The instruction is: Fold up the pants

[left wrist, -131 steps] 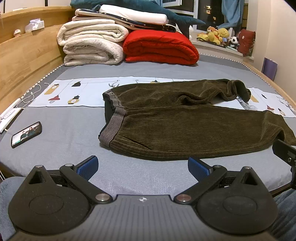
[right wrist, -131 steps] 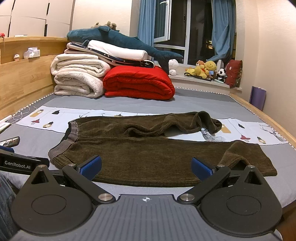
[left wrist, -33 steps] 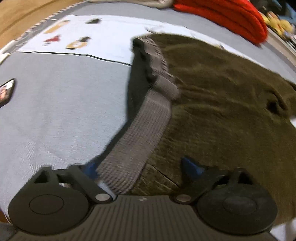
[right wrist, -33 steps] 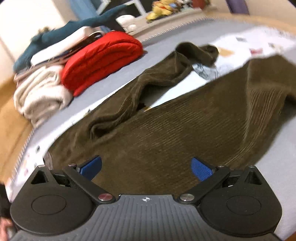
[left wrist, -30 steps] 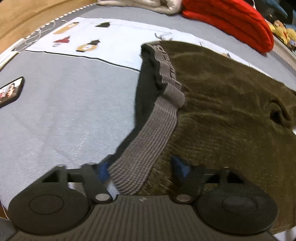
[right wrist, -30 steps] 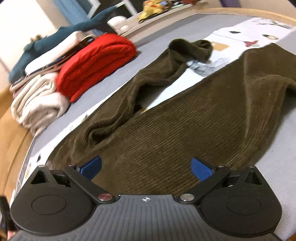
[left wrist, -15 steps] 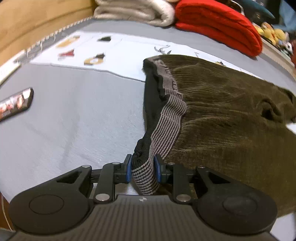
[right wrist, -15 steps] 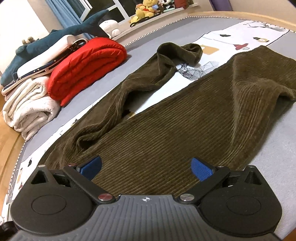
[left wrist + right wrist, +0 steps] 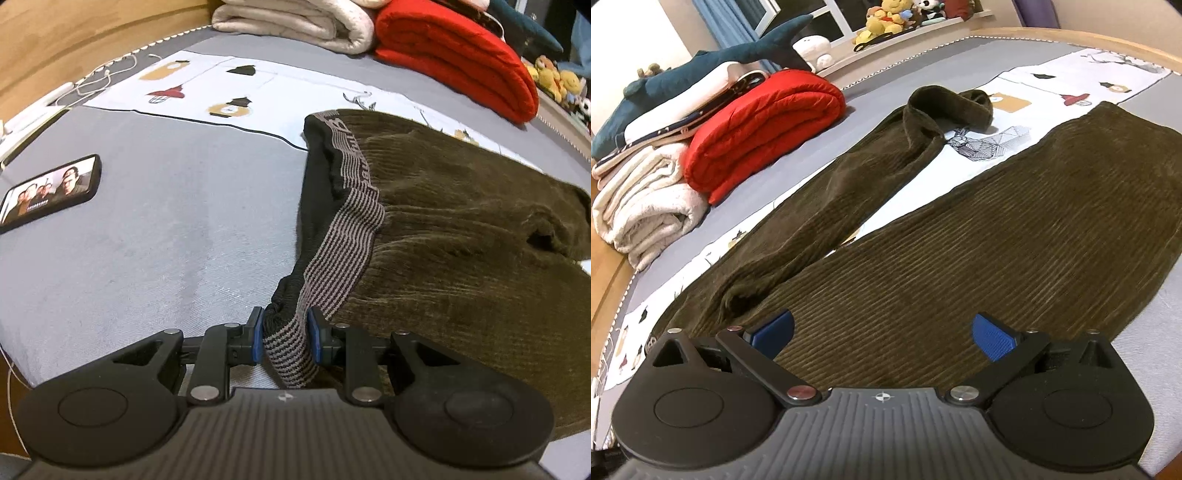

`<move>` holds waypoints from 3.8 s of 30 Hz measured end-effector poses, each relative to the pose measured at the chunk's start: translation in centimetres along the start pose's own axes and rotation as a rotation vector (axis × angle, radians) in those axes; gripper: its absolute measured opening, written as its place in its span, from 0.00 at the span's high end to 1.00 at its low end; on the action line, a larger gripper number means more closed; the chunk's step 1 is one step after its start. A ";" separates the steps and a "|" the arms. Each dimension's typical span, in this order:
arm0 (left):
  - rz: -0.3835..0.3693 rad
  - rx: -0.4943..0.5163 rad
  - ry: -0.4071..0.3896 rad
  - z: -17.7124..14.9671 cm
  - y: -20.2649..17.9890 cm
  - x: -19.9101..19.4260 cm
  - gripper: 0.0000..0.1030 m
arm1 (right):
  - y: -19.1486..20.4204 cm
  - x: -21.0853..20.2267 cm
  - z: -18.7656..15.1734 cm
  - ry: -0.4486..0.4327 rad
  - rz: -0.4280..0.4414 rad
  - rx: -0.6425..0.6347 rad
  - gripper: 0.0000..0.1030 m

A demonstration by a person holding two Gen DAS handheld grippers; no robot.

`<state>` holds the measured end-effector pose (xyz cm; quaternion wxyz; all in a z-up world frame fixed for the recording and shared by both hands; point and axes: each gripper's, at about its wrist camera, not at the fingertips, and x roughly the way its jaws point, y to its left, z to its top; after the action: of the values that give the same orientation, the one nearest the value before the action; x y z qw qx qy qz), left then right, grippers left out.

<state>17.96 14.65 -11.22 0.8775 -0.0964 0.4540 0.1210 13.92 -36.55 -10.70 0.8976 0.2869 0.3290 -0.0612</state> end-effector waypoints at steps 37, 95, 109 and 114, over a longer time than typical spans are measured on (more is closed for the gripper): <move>0.128 -0.214 0.049 1.0 3.5 -0.1 0.67 | -15.1 -8.1 4.8 -0.355 -0.364 0.401 0.01; -0.036 -0.023 0.027 -3.7 -2.0 -14.5 0.00 | -6.3 -17.2 0.2 -0.318 -0.126 0.013 0.19; -0.182 -0.023 -0.056 -4.7 -2.7 -27.2 0.00 | 3.4 -21.5 -2.7 -0.231 0.063 -0.205 0.19; -0.276 -0.008 -0.005 -2.4 -3.5 -29.3 0.00 | 3.5 -21.6 -2.3 -0.226 0.039 -0.181 0.19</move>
<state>0.83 7.03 11.64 0.8865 -0.1614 0.4337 0.0011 -3.06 -34.09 3.09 0.9521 0.2024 0.2246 -0.0456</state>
